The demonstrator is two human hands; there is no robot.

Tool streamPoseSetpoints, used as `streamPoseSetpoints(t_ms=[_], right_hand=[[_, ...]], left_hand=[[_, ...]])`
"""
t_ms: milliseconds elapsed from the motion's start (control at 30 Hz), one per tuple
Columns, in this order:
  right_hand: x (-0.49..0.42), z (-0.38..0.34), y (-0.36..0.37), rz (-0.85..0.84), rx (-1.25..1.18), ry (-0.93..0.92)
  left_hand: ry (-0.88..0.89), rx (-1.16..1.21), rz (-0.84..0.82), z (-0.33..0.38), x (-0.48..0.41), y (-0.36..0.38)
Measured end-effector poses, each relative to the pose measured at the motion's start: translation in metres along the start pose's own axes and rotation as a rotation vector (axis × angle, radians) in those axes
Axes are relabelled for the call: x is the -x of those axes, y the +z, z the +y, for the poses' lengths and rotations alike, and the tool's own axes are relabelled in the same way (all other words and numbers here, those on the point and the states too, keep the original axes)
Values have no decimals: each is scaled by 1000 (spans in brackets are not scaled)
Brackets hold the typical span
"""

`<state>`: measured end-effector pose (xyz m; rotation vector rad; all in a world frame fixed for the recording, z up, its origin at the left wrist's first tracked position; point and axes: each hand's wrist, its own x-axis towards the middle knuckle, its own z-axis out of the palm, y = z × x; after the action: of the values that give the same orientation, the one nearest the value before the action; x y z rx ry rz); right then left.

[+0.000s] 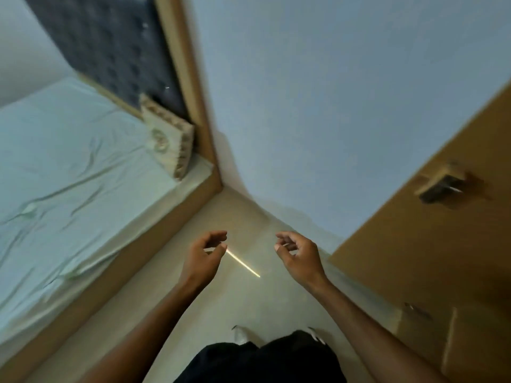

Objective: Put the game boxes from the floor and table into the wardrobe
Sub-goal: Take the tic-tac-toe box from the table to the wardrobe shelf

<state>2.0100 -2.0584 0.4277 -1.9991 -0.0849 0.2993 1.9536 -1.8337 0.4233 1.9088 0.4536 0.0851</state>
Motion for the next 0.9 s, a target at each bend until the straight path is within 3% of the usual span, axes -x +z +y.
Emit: streamPoseSetpoints(t_ms=[100,200,300,567,900], right_hand=[[-16,-38,73,-171,46,-63],[-20,-86,195,-346,81,-156],[-44,-108,226,-528,117,-213],[-25,-196,436,-963,191,-393],[83,-285,656,-1476,356,-653]], left_hand=[[-79,29,183,-31,11,-72],[-175,57,355,-94,31,-173],[-264,84,520,-95,43,-189],[-454,198,906,-165,100,-328],[-691,371,1446,-220,205,-447]])
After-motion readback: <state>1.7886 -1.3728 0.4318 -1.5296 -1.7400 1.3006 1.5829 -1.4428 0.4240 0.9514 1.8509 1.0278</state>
